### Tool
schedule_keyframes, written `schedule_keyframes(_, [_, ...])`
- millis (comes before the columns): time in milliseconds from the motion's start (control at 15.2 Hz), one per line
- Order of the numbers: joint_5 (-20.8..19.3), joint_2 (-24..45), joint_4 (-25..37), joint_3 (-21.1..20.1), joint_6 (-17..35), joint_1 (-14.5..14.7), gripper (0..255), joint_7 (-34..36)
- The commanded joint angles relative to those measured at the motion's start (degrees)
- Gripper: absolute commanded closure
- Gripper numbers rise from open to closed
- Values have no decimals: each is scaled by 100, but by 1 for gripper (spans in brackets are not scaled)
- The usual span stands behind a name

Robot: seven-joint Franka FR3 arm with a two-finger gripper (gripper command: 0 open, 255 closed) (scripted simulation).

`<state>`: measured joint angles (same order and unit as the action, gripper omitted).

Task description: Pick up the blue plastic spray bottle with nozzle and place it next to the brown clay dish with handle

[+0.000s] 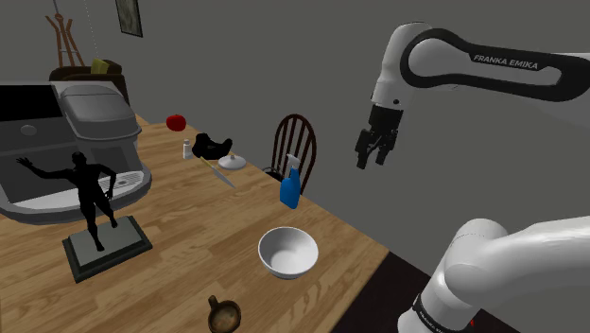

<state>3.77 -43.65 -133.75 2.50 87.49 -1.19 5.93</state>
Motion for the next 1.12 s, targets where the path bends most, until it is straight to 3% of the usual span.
schedule_keyframes(0, [0,0,0,0,0,0,0,0])
schedule_keyframes(528, [-165,1597,531,140,1117,-21,0,-266])
schedule_keyframes(1056, [-230,3290,1542,262,1858,-46,0,-493])
